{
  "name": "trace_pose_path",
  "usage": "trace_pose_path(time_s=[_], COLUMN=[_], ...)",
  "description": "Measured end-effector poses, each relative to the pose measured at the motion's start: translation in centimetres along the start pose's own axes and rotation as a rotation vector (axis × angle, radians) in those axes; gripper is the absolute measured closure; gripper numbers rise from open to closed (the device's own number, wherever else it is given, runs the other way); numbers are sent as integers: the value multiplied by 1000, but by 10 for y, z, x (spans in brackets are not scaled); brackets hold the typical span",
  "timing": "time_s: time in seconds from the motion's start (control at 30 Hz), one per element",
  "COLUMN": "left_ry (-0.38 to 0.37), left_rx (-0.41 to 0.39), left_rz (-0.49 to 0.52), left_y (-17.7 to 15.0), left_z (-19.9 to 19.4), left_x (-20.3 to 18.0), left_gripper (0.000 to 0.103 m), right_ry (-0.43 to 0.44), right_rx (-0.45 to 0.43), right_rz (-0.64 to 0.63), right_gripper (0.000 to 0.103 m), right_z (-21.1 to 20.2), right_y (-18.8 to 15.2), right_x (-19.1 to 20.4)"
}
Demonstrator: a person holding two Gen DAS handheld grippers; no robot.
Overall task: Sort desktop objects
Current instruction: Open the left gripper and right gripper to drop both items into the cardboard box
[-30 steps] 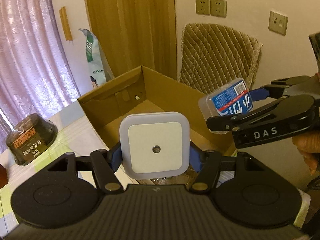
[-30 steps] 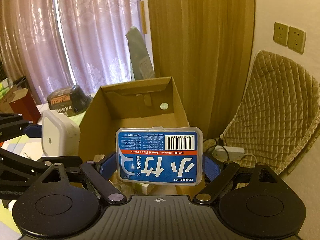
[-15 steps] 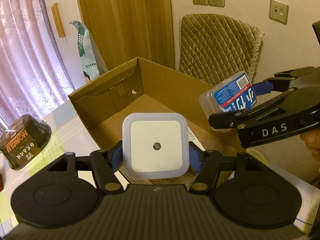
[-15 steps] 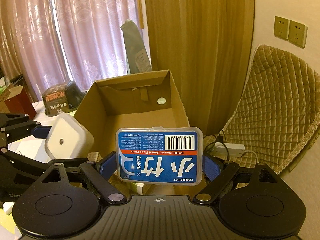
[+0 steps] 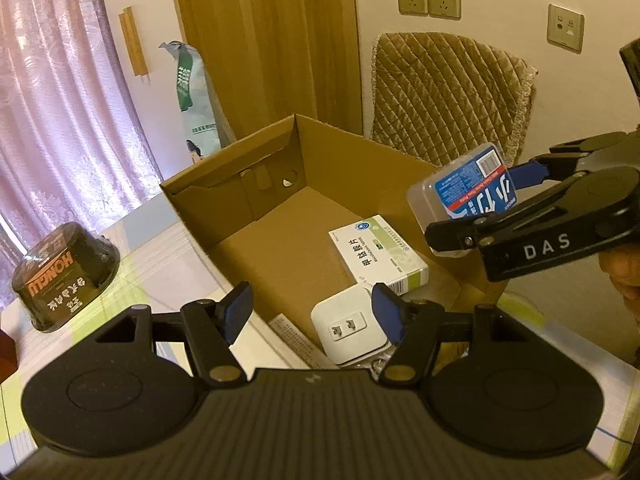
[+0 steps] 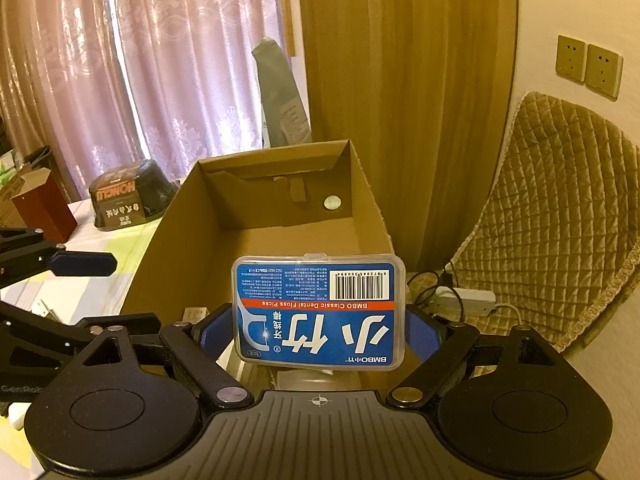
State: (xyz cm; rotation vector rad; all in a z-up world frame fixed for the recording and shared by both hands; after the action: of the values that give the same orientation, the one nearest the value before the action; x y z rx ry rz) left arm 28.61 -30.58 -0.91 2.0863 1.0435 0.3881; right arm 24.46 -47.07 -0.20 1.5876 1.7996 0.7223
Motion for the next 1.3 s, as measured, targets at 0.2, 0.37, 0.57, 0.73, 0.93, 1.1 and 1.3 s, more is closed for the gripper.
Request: trace_pose_path(time_s=[0.2, 0.37, 0.57, 0.73, 0.93, 1.1, 1.3], left_ry=[11, 16, 21, 28, 34, 37, 42], left_rx=[-10, -13, -10, -3, 3, 5, 6], left_rz=[-26, -46, -66, -87, -114, -135, -167], left_y=[-6, -9, -16, -24, -35, -42, -50], left_z=[-11, -17, -23, -28, -40, -51, -66], left_x=[8, 14, 20, 24, 28, 29, 31], left_gripper=[41, 41, 41, 41, 41, 41, 41], right_ry=[9, 25, 23, 18, 14, 17, 30], right_rx=[3, 11, -20, -19, -16, -7, 9], right_rz=[-9, -18, -7, 8, 28, 34, 18], right_gripper=[16, 16, 0, 0, 0, 0, 0], right_z=[5, 11, 11, 7, -4, -15, -29], right_y=[6, 9, 6, 5, 2, -3, -8], right_x=[4, 8, 11, 9, 9, 13, 25])
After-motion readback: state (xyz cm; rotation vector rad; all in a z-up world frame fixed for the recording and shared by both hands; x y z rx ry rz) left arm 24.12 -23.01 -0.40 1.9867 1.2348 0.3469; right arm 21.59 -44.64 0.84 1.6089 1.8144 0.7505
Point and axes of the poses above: each gripper's, at about its wrist camera, not at the fingertips, and z roughly the way its jaws point, x to its left, y to its top, the point moved 1 cm from there along z, roughly the way its jaws point, and after that the axes turned 14 degrees about -z, right-handed, at the moved point
